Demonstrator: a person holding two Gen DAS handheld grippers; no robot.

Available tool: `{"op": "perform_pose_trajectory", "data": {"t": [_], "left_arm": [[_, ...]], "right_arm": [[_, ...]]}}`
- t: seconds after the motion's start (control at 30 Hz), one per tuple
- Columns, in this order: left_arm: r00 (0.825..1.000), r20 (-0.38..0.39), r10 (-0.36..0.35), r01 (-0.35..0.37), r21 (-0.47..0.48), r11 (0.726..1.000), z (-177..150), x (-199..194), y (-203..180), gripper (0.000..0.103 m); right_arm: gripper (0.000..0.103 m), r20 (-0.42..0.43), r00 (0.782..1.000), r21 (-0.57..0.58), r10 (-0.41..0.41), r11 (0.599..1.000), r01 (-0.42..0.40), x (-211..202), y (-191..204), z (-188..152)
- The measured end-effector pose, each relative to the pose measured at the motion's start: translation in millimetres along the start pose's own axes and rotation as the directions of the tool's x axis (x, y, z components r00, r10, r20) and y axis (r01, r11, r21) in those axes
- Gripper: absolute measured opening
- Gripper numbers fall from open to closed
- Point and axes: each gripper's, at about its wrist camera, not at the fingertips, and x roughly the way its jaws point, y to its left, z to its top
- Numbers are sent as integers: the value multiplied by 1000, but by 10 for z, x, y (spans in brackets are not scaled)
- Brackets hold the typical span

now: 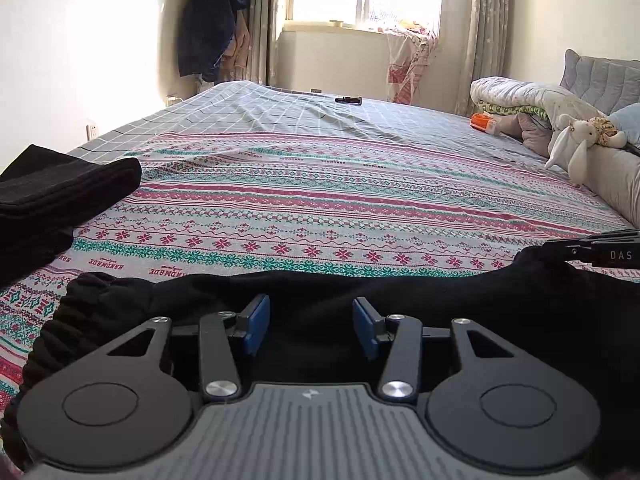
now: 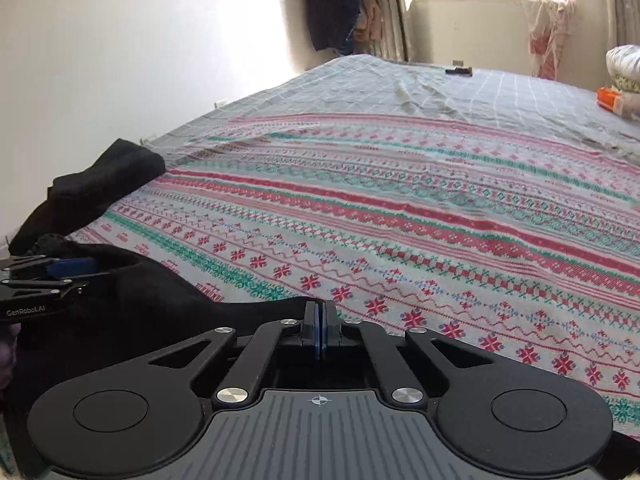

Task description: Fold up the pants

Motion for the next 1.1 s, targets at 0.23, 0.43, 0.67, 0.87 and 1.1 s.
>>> {"op": "perform_pose_trajectory", "data": {"t": [0.23,0.43,0.67,0.87,1.1], "left_arm": [[994,-20,109,-107,53,993,-50,182,-19,43],[988,-50,147,-142,91,986,11,186,-90,43],[993,-18,113,-113,1,994,240,-129,-151,70],[993,-83,83,-86,-35,996,293,-269,-366,77],[985,-171,14,-17,-14,1000,238,-281,-764,86]], "right_arm": [[1,72,983,-151,-166,973,175,173,188,-93],[4,16,986,-153,-165,974,165,328,143,-181],[61,-22,984,-87,-175,981,173,-151,46,-96],[65,-55,975,-25,-216,976,215,-643,-183,-38],[84,-77,948,-3,-309,951,309,-1388,-477,-202]]}}
